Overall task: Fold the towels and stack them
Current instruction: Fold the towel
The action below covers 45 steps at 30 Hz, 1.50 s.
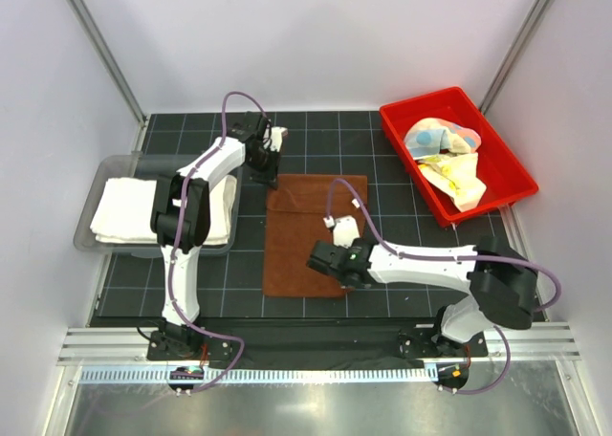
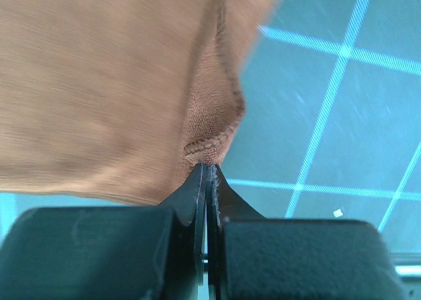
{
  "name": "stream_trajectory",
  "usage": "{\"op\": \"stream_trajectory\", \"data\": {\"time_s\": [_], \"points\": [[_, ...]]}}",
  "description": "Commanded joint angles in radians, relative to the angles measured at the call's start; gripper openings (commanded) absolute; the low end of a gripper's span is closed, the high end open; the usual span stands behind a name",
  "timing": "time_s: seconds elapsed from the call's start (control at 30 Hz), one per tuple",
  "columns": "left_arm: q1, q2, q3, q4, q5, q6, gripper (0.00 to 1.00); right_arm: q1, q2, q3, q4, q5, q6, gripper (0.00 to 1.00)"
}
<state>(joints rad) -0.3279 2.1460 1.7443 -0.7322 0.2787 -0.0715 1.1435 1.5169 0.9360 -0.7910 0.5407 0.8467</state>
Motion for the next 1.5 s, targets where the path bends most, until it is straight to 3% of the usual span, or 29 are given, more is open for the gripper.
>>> {"op": "stream_trajectory", "data": {"time_s": [0.0,0.17,0.37,0.57,0.77,0.9,0.97,1.0,1.03,1.13,1.23,1.33,1.37,1.4,1.47], "points": [[0.001,-0.017,-0.003,-0.009,-0.006,0.004,0.00,0.005,-0.079,-0.103,-0.040,0.050,0.152,0.01],[0.001,-0.018,-0.002,-0.009,-0.003,0.004,0.00,0.013,-0.210,-0.210,-0.042,0.044,0.270,0.01],[0.003,-0.018,-0.003,-0.007,-0.003,0.006,0.00,0.047,-0.259,-0.246,-0.059,0.035,0.365,0.02],[0.001,-0.021,-0.005,-0.007,0.007,0.003,0.00,0.087,-0.319,-0.261,-0.103,0.045,0.498,0.27],[0.001,-0.031,-0.009,-0.004,0.020,-0.001,0.00,0.085,-0.423,-0.197,-0.212,0.136,0.548,0.43],[0.001,-0.029,-0.011,0.004,0.036,-0.008,0.00,0.047,-0.417,-0.163,-0.104,0.179,0.405,0.43],[0.001,-0.028,-0.012,0.007,0.039,-0.008,0.00,-0.006,-0.396,-0.163,-0.048,0.150,0.248,0.43],[0.001,-0.025,-0.014,0.008,0.040,-0.008,0.00,-0.124,-0.379,-0.166,0.055,0.102,0.157,0.43],[0.001,-0.026,-0.014,0.011,0.040,-0.010,0.00,-0.190,-0.376,-0.170,0.108,-0.041,0.017,0.42],[0.001,-0.023,-0.014,0.013,0.043,-0.010,0.00,-0.432,-0.362,-0.138,0.193,-0.107,-0.089,0.41],[0.001,-0.021,-0.017,0.013,0.047,-0.011,0.00,-0.540,-0.267,-0.030,0.240,-0.159,-0.234,0.44],[0.000,-0.023,-0.017,0.013,0.042,-0.014,0.00,-0.600,-0.129,0.105,0.275,-0.315,-0.418,0.44],[0.000,-0.024,-0.017,0.014,0.042,-0.013,0.00,-0.649,-0.104,0.151,0.292,-0.464,-0.458,0.44],[-0.002,-0.024,-0.017,0.016,0.040,-0.013,0.00,-0.671,-0.077,0.170,0.317,-0.519,-0.525,0.44],[0.000,-0.020,-0.017,0.014,0.036,-0.013,0.00,-0.729,-0.008,0.230,0.329,-0.619,-0.566,0.45]]}}
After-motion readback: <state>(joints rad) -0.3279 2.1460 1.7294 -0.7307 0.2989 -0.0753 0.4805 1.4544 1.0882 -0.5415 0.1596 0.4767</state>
